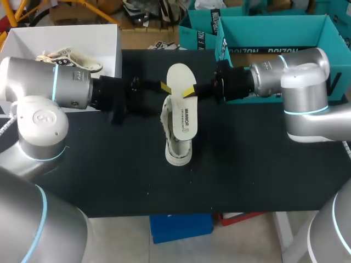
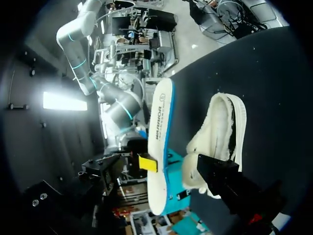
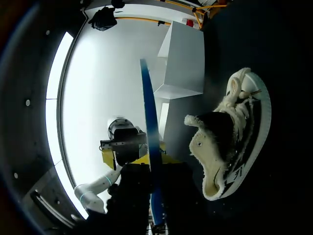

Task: Take the shoe out of the shoebox, open the shoe tongue, remove and reinsert the insole, then place the shoe into the shoebox

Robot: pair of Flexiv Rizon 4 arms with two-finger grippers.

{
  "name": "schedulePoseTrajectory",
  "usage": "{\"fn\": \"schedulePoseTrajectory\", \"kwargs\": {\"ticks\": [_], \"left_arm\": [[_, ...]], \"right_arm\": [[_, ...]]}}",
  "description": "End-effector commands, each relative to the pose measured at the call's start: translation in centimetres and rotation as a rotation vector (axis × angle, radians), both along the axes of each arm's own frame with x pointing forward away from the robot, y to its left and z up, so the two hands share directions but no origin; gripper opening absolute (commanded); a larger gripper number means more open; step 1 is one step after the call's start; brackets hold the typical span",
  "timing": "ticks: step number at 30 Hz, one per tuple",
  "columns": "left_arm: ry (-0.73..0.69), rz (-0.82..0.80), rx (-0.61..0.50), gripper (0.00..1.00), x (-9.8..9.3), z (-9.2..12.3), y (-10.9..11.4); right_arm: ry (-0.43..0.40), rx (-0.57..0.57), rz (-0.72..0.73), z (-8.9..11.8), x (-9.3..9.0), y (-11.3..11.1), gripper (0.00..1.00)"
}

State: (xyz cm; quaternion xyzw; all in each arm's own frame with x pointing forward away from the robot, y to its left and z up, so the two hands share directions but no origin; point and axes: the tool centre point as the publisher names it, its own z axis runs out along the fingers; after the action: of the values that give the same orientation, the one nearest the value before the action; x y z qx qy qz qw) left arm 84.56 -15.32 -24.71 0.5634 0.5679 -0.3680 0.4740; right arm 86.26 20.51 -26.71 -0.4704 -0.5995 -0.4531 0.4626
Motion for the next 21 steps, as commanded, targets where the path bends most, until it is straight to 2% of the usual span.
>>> {"fn": "schedulePoseTrajectory", "kwargs": {"ticks": [1,5,7,21], "left_arm": [[-0.033,-0.013,-0.277,1.00,0.22,-0.77,-0.45],[-0.037,0.012,-0.271,1.00,0.42,-0.69,-0.85],[-0.023,0.083,-0.186,1.00,0.40,-0.52,-1.11],[-0.023,0.083,-0.186,1.00,0.40,-0.52,-1.11]], "right_arm": [[0.001,-0.002,0.000,-0.05,0.04,0.09,0.00],[0.001,-0.002,0.000,-0.05,0.04,0.09,0.00],[0.001,-0.002,0.000,-0.05,0.04,0.09,0.00],[0.001,-0.002,0.000,-0.05,0.04,0.09,0.00]]}}
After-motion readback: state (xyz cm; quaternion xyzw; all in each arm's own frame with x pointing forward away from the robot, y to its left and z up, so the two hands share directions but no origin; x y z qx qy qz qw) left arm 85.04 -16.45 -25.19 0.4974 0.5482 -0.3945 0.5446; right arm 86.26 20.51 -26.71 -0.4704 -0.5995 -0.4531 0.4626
